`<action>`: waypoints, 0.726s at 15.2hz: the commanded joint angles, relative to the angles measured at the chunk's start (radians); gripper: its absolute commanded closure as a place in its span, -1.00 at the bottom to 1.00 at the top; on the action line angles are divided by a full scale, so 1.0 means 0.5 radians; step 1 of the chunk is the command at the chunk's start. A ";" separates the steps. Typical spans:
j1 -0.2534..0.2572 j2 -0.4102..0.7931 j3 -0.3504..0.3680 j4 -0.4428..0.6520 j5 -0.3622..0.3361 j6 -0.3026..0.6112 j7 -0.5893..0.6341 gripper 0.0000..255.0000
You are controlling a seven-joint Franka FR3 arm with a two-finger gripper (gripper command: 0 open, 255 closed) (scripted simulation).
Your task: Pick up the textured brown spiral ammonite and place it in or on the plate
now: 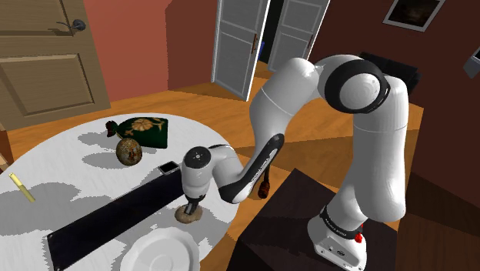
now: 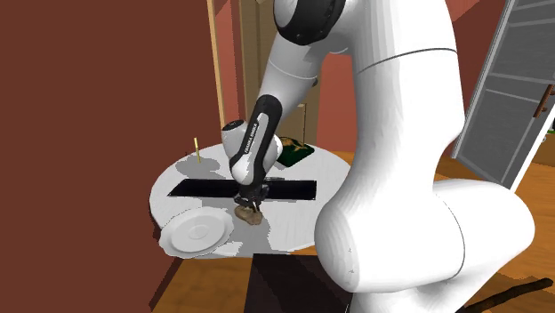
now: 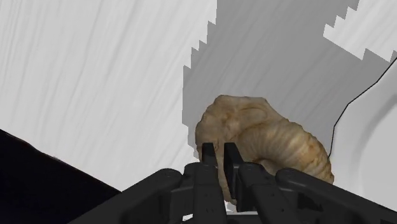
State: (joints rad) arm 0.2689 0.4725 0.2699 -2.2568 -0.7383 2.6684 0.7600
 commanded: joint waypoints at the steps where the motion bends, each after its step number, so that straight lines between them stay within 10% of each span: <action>1: -0.002 0.008 -0.004 -0.005 0.000 -0.003 0.000 1.00; 6: 0.004 0.004 -0.002 0.002 -0.003 0.000 0.007 1.00; 7: 0.004 0.004 -0.002 0.002 -0.003 0.000 0.007 -1.00; 9: -0.734 -0.053 0.420 -0.357 0.061 0.561 -1.230 -1.00; 10: -0.392 -0.044 0.220 -0.213 0.019 0.277 -0.383 -1.00; 11: -0.346 -0.053 0.177 -0.218 0.061 0.290 -0.412 -1.00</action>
State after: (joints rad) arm 0.0750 0.4471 0.3706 -2.3665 -0.7179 2.8269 0.4422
